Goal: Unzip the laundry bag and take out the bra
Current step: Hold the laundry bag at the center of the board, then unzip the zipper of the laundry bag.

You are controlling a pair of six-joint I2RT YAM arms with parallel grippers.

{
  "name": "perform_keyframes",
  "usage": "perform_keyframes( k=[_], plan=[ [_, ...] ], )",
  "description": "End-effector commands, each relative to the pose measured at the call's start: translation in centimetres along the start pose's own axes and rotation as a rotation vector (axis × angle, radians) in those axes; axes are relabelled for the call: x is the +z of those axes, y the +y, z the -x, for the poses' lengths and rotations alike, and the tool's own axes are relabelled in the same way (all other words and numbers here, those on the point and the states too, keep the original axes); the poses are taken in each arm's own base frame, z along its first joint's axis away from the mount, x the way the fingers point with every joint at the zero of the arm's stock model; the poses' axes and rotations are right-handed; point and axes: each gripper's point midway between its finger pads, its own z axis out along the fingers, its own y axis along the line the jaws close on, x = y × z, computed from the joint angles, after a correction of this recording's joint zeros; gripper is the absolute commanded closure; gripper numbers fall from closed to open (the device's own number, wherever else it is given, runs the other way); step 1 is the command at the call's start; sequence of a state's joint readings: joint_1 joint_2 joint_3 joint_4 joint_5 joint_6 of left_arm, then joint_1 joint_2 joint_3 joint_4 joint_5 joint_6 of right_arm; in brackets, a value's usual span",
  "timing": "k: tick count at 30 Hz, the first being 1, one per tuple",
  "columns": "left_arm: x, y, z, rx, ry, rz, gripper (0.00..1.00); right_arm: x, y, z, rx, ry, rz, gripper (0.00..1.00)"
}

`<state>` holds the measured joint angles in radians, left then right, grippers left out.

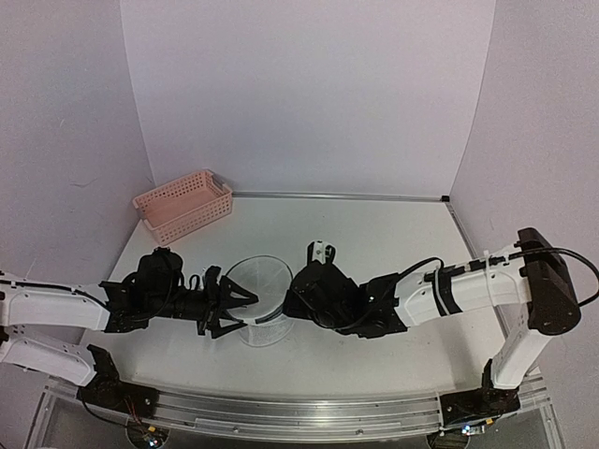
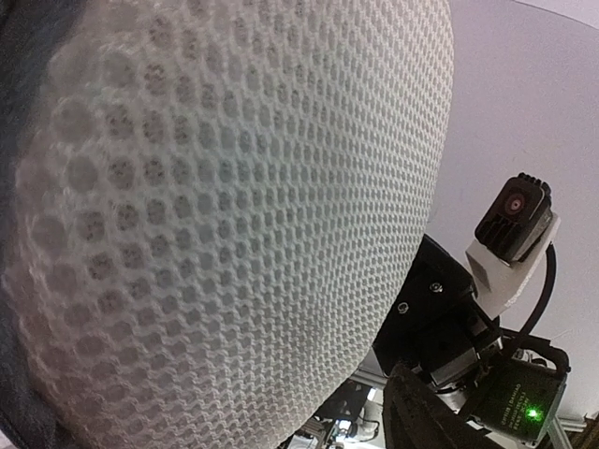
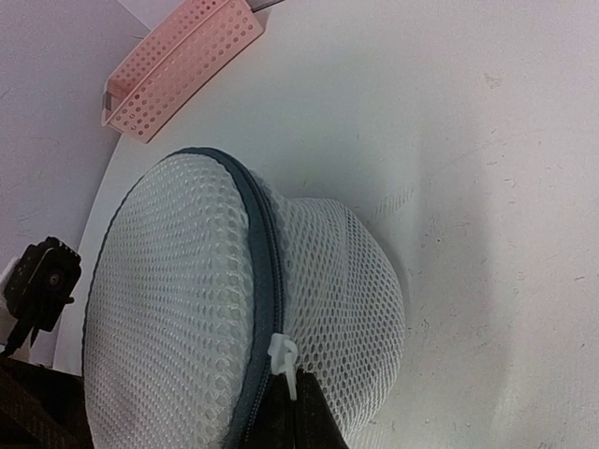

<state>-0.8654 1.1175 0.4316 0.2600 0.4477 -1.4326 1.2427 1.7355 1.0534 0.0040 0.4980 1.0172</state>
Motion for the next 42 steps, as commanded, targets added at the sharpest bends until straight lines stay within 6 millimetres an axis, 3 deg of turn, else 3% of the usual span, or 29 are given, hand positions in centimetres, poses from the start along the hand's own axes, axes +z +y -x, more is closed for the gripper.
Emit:
perform_keyframes(
  k=[1,8,14,17,23,29,35,42],
  plan=[
    [-0.1,-2.0,0.7,0.022,-0.045,-0.082,0.33,-1.7,1.8,1.4,0.007,-0.053,0.064,1.00],
    [0.1,-1.5,1.9,0.046,-0.051,-0.063,0.57,-3.7,0.9,-0.5,-0.095,-0.013,0.097,1.00],
    [0.5,-1.9,3.1,0.098,-0.021,-0.062,0.89,-5.5,0.9,-2.0,-0.221,0.048,0.191,1.00],
    [0.9,-2.2,3.9,0.126,-0.002,-0.061,1.00,-6.5,1.1,-2.8,-0.286,0.085,0.253,1.00],
    [0.9,-3.3,5.4,0.185,0.025,-0.082,1.00,-8.5,1.4,-4.0,-0.401,0.149,0.364,1.00],
    [2.3,-4.9,5.5,0.271,0.130,-0.090,0.93,-9.5,2.2,-5.9,-0.528,0.241,0.450,1.00],
    [3.3,-5.2,6.9,0.392,0.173,0.039,0.95,-9.1,1.2,-6.2,-0.607,0.273,0.389,1.00],
    [4.1,-6.0,8.0,0.489,0.215,0.090,0.80,-7.7,1.3,-5.8,-0.607,0.265,0.311,1.00]
  ],
)
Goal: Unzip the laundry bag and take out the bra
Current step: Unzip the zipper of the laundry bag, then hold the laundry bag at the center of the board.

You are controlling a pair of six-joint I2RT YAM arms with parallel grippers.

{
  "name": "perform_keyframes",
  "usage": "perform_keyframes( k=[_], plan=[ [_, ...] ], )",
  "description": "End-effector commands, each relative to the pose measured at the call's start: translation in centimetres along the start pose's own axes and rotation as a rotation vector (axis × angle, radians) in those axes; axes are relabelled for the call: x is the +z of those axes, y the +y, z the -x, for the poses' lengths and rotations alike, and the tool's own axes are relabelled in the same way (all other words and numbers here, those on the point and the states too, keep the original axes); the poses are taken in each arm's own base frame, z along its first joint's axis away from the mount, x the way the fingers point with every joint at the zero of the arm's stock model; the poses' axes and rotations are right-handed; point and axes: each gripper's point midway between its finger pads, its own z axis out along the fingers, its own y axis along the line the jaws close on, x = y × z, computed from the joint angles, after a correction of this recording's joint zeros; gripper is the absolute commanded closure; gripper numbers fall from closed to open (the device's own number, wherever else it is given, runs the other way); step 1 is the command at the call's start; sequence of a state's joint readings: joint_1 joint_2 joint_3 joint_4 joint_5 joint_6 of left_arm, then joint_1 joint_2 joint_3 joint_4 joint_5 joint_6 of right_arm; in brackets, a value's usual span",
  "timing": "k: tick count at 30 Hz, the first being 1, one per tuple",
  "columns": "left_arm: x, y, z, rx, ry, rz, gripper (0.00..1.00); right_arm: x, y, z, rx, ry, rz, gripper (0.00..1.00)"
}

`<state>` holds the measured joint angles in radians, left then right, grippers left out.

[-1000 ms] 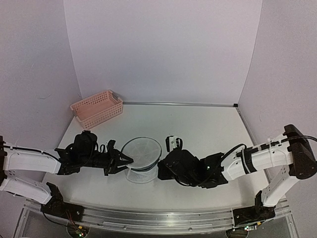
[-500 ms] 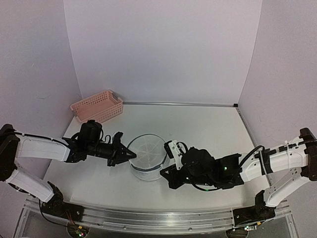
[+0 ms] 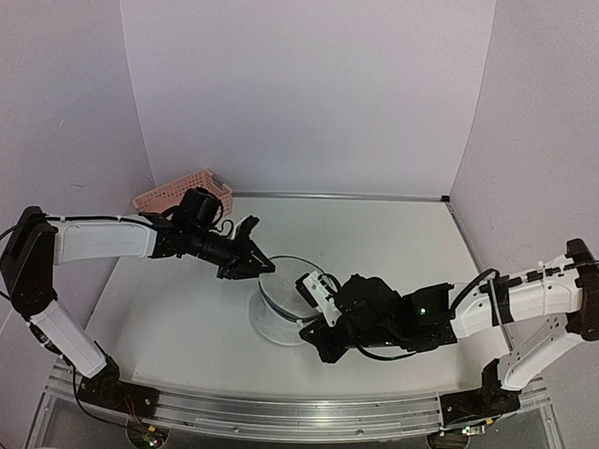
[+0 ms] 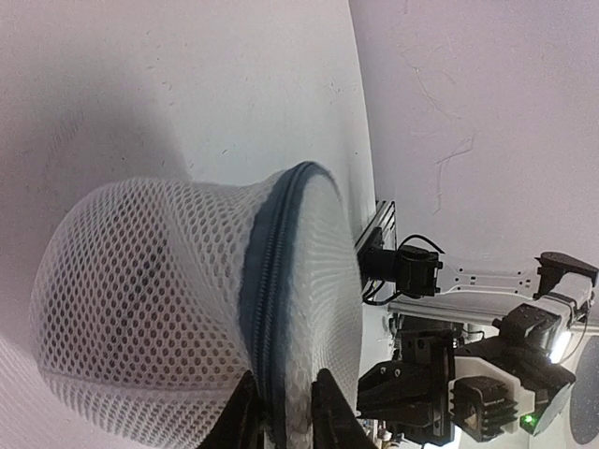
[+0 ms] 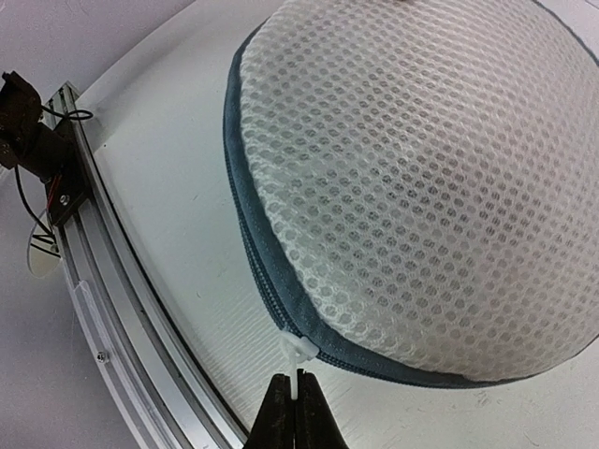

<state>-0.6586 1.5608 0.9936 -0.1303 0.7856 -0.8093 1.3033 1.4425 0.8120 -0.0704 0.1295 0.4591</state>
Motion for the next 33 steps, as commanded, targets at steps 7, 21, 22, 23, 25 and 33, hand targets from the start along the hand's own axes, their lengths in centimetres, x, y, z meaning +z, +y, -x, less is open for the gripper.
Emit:
perform_keyframes(
  k=[7,21,22,23,25,33],
  plan=[
    [0.7,1.1,2.1,0.124,0.039,0.088,0.68,2.3,0.4,2.7,0.047,-0.005,-0.050,1.00],
    [-3.4,4.4,3.5,0.065,-0.082,0.322,0.21,4.2,-1.0,4.1,0.168,0.005,-0.090,1.00],
    [-3.9,4.3,3.6,0.067,-0.097,0.334,0.17,4.3,-1.0,4.1,0.171,0.007,-0.092,1.00],
    [-4.3,4.3,3.6,0.065,-0.108,0.350,0.16,4.4,-1.0,4.1,0.176,0.009,-0.092,1.00],
    [-5.2,4.9,3.6,0.057,-0.130,0.396,0.09,4.5,-1.0,4.0,0.181,0.012,-0.091,1.00],
    [-6.7,3.2,0.7,-0.031,-0.162,0.278,0.06,4.6,-1.5,4.0,0.210,0.008,-0.113,1.00]
  ],
)
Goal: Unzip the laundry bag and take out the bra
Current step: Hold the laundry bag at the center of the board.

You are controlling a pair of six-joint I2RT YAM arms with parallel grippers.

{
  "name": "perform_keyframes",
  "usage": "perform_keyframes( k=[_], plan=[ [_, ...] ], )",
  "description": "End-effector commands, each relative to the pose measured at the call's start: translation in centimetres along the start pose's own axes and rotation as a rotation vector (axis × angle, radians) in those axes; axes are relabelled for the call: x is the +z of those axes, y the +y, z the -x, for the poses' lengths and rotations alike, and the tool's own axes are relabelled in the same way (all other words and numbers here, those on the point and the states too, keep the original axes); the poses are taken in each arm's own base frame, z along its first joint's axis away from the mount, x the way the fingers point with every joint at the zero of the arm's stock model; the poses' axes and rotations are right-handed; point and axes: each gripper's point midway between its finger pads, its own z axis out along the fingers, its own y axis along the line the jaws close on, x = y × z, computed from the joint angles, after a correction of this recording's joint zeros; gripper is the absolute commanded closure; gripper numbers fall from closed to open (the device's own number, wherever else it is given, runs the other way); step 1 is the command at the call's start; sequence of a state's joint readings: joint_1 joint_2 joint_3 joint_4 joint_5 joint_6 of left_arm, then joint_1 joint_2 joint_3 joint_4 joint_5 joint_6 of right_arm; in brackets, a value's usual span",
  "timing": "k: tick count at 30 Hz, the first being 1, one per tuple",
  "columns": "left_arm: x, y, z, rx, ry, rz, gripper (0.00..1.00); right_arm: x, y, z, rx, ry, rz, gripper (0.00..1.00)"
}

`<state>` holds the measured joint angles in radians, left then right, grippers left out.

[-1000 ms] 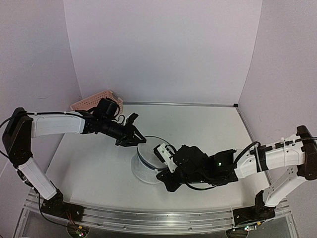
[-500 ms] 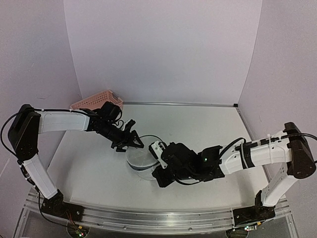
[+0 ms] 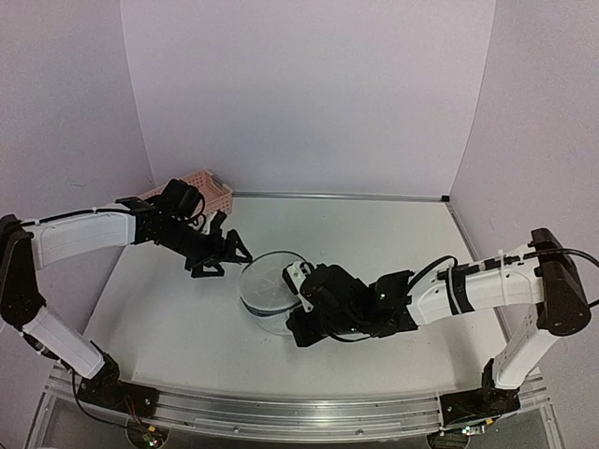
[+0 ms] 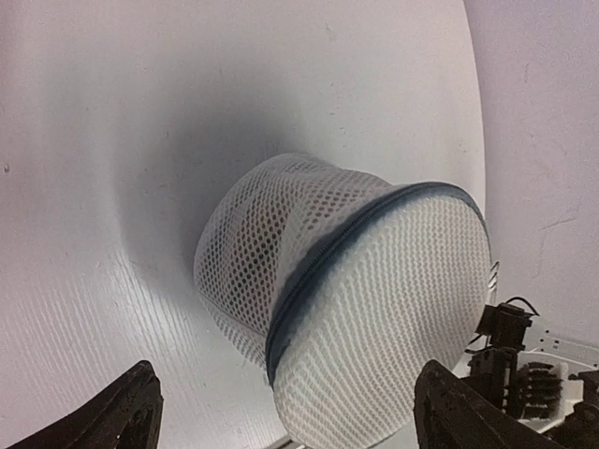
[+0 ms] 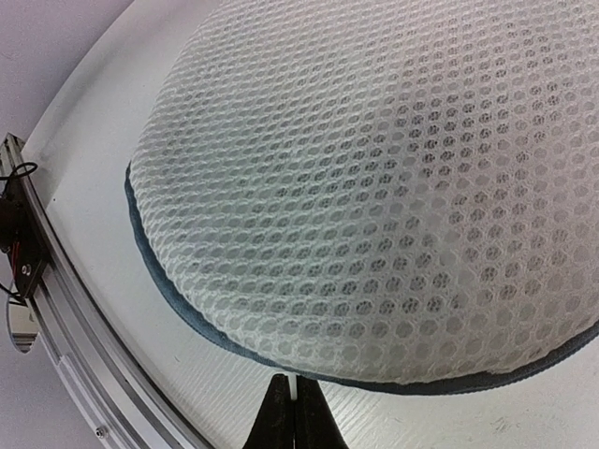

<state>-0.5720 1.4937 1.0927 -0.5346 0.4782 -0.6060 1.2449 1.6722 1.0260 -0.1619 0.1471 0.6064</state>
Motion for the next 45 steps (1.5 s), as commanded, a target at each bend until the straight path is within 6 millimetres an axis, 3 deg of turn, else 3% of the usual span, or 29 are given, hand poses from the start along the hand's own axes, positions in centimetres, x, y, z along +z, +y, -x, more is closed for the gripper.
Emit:
perform_keyframes(
  k=[1,10,22,30,35,45],
  plan=[
    [-1.9,-1.3,-2.3,-0.078,-0.014,-0.123,0.05,-0.3,0.5,2.2,0.047,-0.057,-0.001,1.00],
    [-2.3,-0.8,-6.2,-0.300,-0.047,-0.329,0.03,0.1,0.6,2.8,0.087,-0.076,-0.011,1.00],
    [-0.3,-3.7,-7.9,-0.397,-0.081,-0.446,0.04,0.2,0.4,2.9,0.111,-0.089,-0.018,1.00],
    [1.1,-4.8,-9.0,-0.488,-0.081,-0.498,0.14,0.1,0.1,2.8,0.126,-0.097,-0.023,1.00],
    [1.5,-5.1,-8.7,-0.537,-0.111,-0.515,0.23,-0.1,0.1,2.8,0.128,-0.100,-0.018,1.00],
    [3.2,-5.2,-8.5,-0.585,-0.101,-0.520,0.53,-0.4,0.2,2.6,0.131,-0.100,0.000,1.00]
  ],
)
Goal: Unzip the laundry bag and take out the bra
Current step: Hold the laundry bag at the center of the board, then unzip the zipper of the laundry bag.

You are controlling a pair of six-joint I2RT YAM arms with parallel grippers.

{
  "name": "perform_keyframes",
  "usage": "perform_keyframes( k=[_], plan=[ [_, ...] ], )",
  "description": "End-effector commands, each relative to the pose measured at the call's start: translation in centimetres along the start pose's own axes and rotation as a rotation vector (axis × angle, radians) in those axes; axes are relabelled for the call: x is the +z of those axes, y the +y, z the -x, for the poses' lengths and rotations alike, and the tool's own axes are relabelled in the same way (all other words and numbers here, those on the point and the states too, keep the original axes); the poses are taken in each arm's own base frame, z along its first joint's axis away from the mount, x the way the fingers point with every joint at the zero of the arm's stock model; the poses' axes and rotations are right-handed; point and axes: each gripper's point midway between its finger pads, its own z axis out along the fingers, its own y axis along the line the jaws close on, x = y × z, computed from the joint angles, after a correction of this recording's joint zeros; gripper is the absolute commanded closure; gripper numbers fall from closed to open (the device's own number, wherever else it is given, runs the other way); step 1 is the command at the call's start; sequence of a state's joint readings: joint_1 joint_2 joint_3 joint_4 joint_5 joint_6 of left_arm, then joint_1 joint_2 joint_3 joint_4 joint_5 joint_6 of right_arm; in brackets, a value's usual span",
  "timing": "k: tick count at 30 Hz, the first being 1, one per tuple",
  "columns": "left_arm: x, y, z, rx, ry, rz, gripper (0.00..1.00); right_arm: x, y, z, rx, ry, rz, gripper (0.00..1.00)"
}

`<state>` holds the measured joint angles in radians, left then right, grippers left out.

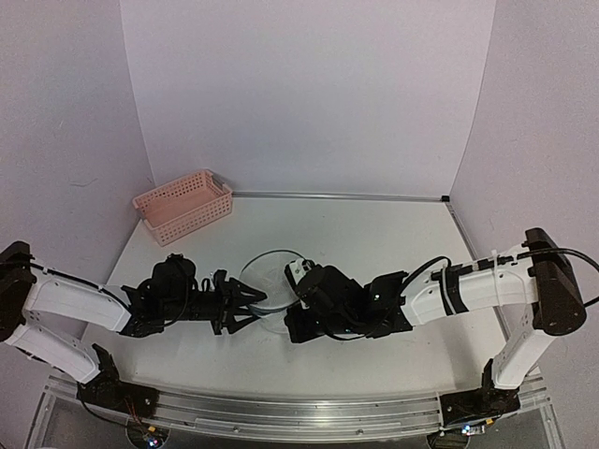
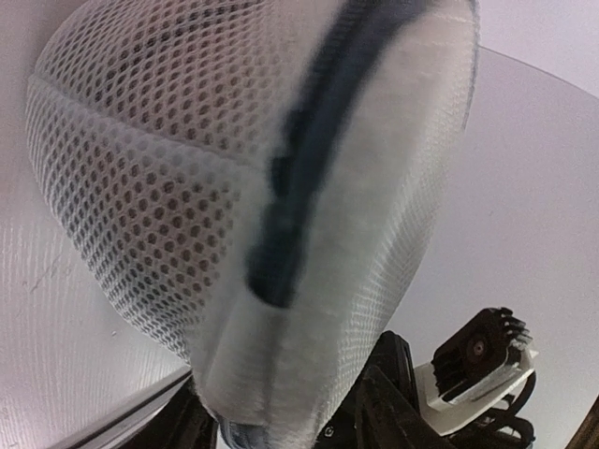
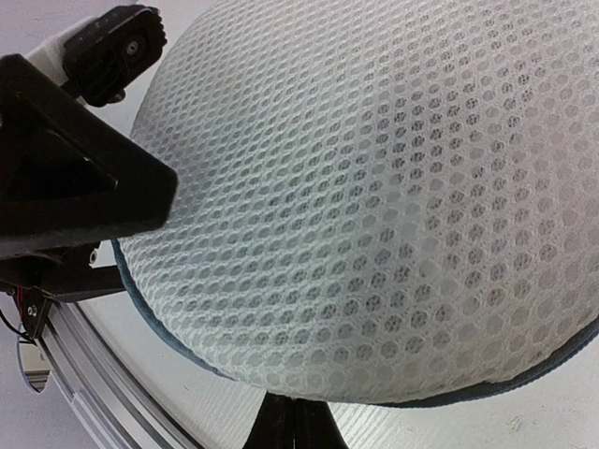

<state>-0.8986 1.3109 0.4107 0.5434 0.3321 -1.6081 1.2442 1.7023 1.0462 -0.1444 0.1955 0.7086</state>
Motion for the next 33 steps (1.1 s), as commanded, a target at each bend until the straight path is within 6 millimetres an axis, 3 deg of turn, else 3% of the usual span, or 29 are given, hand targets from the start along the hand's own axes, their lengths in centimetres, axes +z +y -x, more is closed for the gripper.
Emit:
perform_keyframes(
  k=[1,10,22,33],
  plan=[
    [0.5,-1.3,0.1,-0.012,-0.006,-0.062,0.57,-1.0,0.7,1.7,0.028,-0.060,0.038,1.00],
    [1.0,-0.7,0.4,-0.019,-0.012,-0.049,0.99,-1.7,0.6,1.3,0.013,-0.057,0.056,1.00],
    [0.5,-0.9,1.5,0.001,-0.034,-0.060,1.00,-3.2,0.7,0.2,-0.083,-0.046,0.115,1.00],
    [0.6,-0.7,0.9,0.054,0.044,-0.049,1.00,-4.7,-0.7,-0.3,-0.203,-0.051,0.078,1.00]
  ],
)
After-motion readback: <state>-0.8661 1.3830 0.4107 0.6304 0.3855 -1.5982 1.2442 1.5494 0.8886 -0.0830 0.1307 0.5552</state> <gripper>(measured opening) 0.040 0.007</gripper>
